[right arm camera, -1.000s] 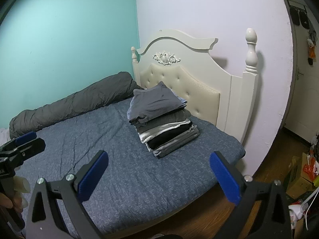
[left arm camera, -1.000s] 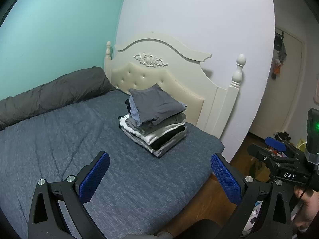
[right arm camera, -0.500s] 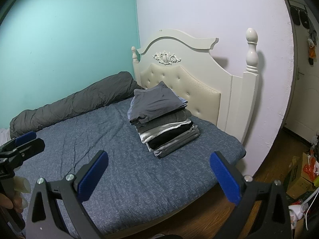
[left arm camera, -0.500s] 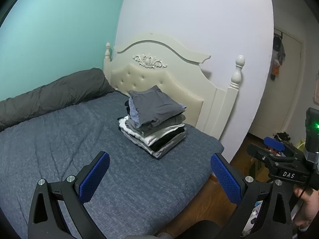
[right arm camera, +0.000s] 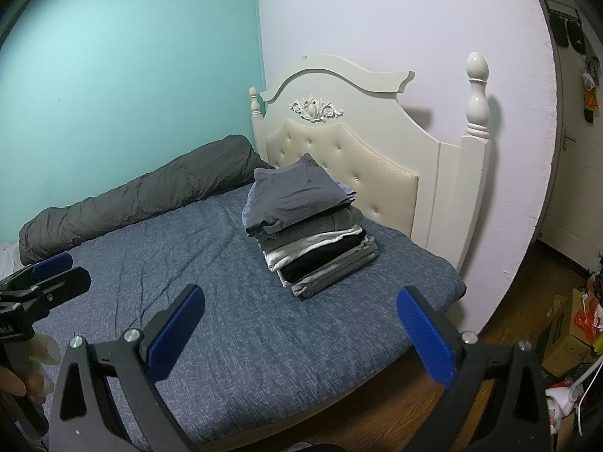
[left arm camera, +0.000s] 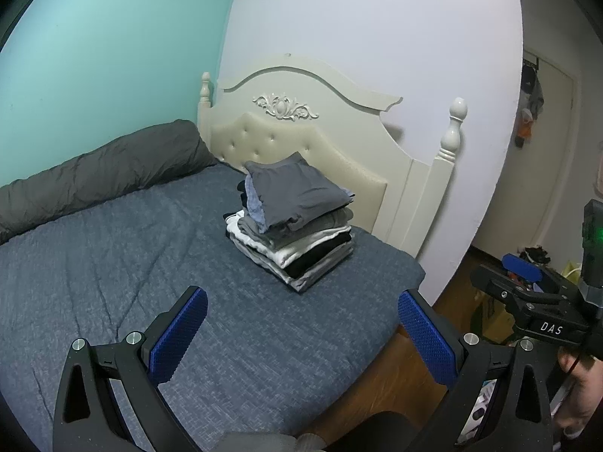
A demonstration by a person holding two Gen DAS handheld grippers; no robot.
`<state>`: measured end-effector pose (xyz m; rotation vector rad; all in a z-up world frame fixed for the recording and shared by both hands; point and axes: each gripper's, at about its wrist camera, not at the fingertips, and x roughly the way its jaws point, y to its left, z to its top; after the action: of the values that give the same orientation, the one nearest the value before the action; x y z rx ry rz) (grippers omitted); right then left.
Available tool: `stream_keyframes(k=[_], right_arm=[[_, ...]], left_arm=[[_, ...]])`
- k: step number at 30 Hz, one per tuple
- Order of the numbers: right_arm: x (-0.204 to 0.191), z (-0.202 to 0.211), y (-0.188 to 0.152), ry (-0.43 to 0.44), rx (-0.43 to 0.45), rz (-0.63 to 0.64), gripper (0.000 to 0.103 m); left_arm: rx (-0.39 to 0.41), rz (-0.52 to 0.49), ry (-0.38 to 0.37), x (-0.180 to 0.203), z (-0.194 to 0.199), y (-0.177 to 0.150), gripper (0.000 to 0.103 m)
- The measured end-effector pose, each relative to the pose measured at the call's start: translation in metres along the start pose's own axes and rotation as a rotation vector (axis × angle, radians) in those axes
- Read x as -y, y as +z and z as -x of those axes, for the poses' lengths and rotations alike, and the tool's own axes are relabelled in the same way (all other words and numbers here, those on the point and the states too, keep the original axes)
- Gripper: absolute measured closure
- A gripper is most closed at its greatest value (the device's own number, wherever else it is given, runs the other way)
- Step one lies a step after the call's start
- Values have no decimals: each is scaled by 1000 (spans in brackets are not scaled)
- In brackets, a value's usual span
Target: Fold clothes
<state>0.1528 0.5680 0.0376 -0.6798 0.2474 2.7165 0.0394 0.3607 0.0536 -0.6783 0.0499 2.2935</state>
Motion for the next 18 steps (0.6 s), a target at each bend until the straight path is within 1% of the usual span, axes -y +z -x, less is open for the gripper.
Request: stream_keyframes(k=[18], right_arm=[[0,-2,-1,2,-5,-1,1]], left_arm=[[7,-1,10,-5,3,-2,0]])
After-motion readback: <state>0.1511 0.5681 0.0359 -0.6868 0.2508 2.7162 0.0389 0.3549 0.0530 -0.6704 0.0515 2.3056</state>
